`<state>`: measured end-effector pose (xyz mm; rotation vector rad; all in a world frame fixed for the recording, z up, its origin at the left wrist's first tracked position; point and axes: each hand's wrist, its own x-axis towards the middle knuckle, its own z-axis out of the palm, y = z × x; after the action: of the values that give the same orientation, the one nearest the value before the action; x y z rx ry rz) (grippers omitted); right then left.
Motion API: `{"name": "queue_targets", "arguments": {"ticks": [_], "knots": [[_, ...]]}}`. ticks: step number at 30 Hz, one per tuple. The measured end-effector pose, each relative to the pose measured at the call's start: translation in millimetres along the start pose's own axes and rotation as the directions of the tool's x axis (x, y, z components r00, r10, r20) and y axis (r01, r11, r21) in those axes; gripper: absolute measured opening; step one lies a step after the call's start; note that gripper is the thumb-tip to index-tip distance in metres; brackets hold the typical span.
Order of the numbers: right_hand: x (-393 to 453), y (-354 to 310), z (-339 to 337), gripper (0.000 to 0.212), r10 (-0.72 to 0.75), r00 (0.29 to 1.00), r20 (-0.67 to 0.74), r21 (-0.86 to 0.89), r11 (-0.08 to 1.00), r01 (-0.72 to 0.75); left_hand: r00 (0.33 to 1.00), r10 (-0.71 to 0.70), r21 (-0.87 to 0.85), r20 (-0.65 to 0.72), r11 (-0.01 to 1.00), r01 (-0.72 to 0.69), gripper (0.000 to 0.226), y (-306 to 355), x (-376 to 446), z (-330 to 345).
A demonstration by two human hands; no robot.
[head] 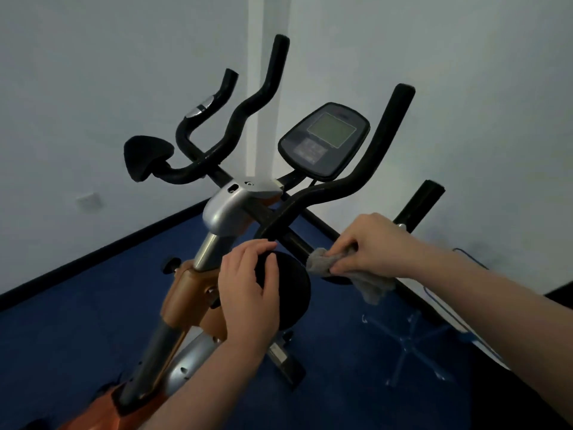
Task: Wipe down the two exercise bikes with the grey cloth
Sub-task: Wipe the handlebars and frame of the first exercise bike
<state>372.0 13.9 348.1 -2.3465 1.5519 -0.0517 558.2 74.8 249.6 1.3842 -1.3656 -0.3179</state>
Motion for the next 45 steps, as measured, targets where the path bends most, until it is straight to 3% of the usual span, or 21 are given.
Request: {"name": "queue_targets", "arguments": {"ticks": [3, 9, 12, 15, 19, 22, 24, 26, 27, 29, 31, 34, 36, 40, 45], "knots": [[11, -12, 3, 0.021, 0.007, 0.998, -0.058, -0.060, 0.998, -0.010, 1.000, 0.011, -0.042, -0.011, 0.999, -0.012, 0.017, -1, 0, 0], [35, -41, 38, 0.019, 0.178, 0.910, -0.374, 0.188, 0.976, -0.113, 0.999, 0.040, -0.079, -0.006, 0.996, -0.040, 0.016, -3, 0, 1], [14, -43, 59, 0.019, 0.083, 0.857, -0.509, 0.074, 0.996, -0.052, 0.999, 0.040, -0.089, 0.012, 0.995, -0.039, 0.015, -6, 0, 0], [-16, -38, 86, 0.022, -0.103, 0.697, -0.710, -0.124, 0.992, 0.020, 0.996, 0.065, -0.097, 0.061, 0.994, -0.059, 0.018, -10, 1, -2], [-47, -16, 120, 0.015, -0.108, 0.511, -0.853, -0.153, 0.987, -0.047, 0.979, 0.150, -0.095, 0.139, 0.986, -0.138, 0.024, -7, 5, -11], [-57, -8, 132, 0.019, 0.045, 0.366, -0.929, 0.027, 0.998, -0.052, 0.936, 0.281, -0.089, 0.214, 0.959, -0.268, 0.024, 9, 14, -11], [-54, -13, 132, 0.023, 0.292, 0.216, -0.932, 0.295, 0.955, -0.019, 0.883, 0.348, -0.115, 0.316, 0.937, -0.329, 0.026, 22, 25, -4], [-44, -27, 130, 0.033, 0.640, 0.026, -0.768, 0.638, 0.762, 0.107, 0.810, 0.370, -0.126, 0.456, 0.927, -0.353, 0.027, 32, 34, 6], [-39, -36, 129, 0.035, 0.783, -0.029, -0.622, 0.762, 0.613, 0.208, 0.782, 0.360, -0.111, 0.509, 0.928, -0.355, 0.028, 35, 36, 11], [-30, -53, 134, 0.029, 0.943, -0.021, -0.331, 0.868, 0.313, 0.385, 0.772, 0.332, -0.045, 0.542, 0.929, -0.369, 0.028, 35, 34, 16], [-25, -63, 143, 0.020, 0.986, 0.068, -0.151, 0.879, 0.103, 0.466, 0.795, 0.321, -0.017, 0.515, 0.931, -0.365, 0.027, 32, 29, 17], [-28, -57, 142, 0.013, 0.978, 0.196, -0.069, 0.858, -0.042, 0.512, 0.820, 0.318, -0.036, 0.476, 0.939, -0.343, 0.028, 29, 27, 18], [-30, -39, 128, 0.020, 0.971, 0.224, -0.080, 0.852, -0.050, 0.522, 0.826, 0.328, -0.046, 0.458, 0.937, -0.346, 0.027, 28, 28, 20], [-28, -20, 111, 0.025, 0.971, 0.212, -0.111, 0.855, -0.015, 0.518, 0.833, 0.323, -0.022, 0.449, 0.936, -0.351, 0.027, 27, 28, 21], [-29, -39, 126, 0.025, 0.968, 0.066, -0.241, 0.890, 0.194, 0.412, 0.811, 0.298, 0.042, 0.503, 0.929, -0.368, 0.029, 33, 31, 23]]}}
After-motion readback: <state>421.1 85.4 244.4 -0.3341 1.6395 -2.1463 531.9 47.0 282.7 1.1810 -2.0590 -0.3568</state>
